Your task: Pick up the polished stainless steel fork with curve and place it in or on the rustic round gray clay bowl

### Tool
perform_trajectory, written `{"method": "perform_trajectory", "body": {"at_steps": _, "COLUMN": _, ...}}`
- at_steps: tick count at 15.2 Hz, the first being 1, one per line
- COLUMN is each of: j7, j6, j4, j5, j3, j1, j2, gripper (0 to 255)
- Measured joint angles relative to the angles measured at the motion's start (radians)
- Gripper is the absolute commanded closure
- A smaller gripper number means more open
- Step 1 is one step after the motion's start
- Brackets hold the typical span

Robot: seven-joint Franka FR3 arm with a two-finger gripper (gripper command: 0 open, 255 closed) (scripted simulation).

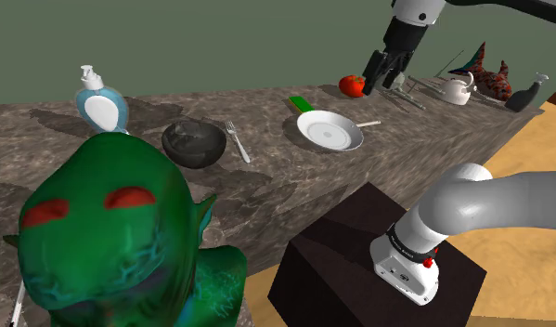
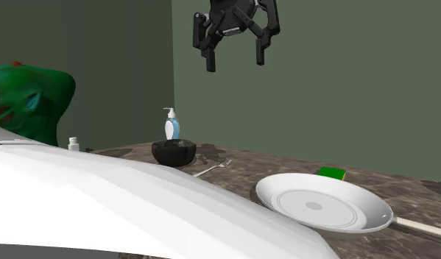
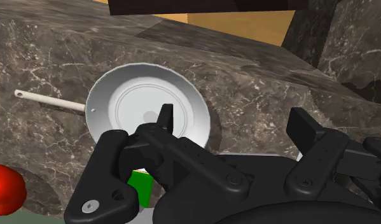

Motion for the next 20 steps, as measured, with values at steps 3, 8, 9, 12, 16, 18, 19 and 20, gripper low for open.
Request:
{"method": "perform_trajectory", "body": {"at_steps": 3, "j7": 0.019, "j6": 0.034, "j4": -0.010, "j5": 0.010, "j3": 0.014, "j1": 0.001, "j2": 0.023, "gripper": 0}}
{"method": "perform_trajectory", "body": {"at_steps": 8, "j7": 0.094, "j6": 0.176, "j4": -0.026, "j5": 0.041, "j3": 0.072, "j1": 0.002, "j2": 0.147, "gripper": 0}}
{"method": "perform_trajectory", "body": {"at_steps": 9, "j7": 0.106, "j6": 0.203, "j4": -0.027, "j5": 0.044, "j3": 0.080, "j1": 0.001, "j2": 0.172, "gripper": 0}}
{"method": "perform_trajectory", "body": {"at_steps": 12, "j7": 0.152, "j6": 0.282, "j4": -0.019, "j5": 0.054, "j3": 0.113, "j1": 0.000, "j2": 0.255, "gripper": 0}}
{"method": "perform_trajectory", "body": {"at_steps": 16, "j7": 0.218, "j6": 0.381, "j4": 0.018, "j5": 0.056, "j3": 0.159, "j1": -0.003, "j2": 0.386, "gripper": 0}}
{"method": "perform_trajectory", "body": {"at_steps": 18, "j7": 0.253, "j6": 0.425, "j4": 0.043, "j5": 0.051, "j3": 0.181, "j1": -0.005, "j2": 0.455, "gripper": 0}}
{"method": "perform_trajectory", "body": {"at_steps": 19, "j7": 0.265, "j6": 0.443, "j4": 0.057, "j5": 0.046, "j3": 0.187, "j1": -0.008, "j2": 0.486, "gripper": 0}}
{"method": "perform_trajectory", "body": {"at_steps": 20, "j7": 0.286, "j6": 0.465, "j4": 0.072, "j5": 0.041, "j3": 0.199, "j1": -0.008, "j2": 0.522, "gripper": 0}}
